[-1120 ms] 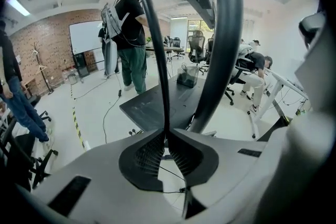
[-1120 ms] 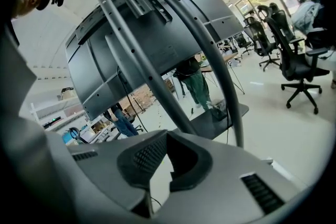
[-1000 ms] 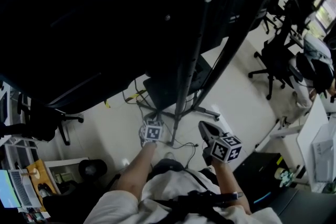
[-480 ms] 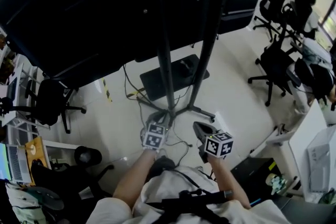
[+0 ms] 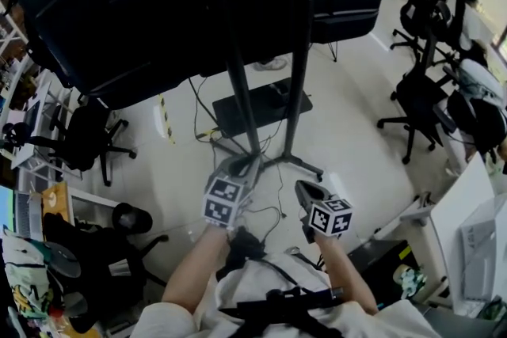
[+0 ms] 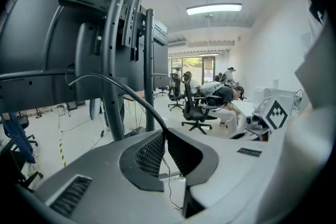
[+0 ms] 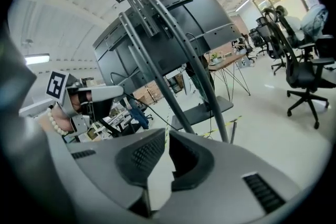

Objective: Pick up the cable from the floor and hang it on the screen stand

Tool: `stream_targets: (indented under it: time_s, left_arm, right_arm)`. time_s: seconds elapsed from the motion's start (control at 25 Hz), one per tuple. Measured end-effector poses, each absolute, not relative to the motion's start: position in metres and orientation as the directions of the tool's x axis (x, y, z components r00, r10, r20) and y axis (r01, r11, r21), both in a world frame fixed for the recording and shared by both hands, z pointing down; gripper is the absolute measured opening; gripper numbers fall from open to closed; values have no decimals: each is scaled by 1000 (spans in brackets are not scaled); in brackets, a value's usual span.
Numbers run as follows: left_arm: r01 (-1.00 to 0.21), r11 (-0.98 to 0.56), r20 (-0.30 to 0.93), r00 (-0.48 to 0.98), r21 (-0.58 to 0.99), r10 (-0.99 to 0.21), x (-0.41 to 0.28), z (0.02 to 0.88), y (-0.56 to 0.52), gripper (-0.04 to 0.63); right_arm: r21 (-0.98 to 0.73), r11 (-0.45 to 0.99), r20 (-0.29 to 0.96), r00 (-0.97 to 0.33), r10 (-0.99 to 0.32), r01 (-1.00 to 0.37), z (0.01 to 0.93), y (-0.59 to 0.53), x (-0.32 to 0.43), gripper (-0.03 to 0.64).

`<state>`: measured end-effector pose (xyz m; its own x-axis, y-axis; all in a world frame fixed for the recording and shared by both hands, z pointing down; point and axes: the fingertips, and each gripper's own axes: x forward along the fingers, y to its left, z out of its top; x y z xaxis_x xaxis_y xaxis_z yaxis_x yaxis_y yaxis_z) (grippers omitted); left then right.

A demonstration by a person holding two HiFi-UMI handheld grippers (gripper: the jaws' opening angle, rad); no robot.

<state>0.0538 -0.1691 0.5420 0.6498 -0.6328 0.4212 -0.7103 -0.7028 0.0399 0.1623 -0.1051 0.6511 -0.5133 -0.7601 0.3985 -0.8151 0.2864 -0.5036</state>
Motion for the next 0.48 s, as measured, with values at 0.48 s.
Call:
stream_targets:
  time_s: [0.48]
  left_arm:
    - [-670, -739, 309, 719, 70, -623, 70, 451, -138, 18]
  right_arm:
    - [-538, 275, 428, -539, -725, -797, 678, -68, 177, 100]
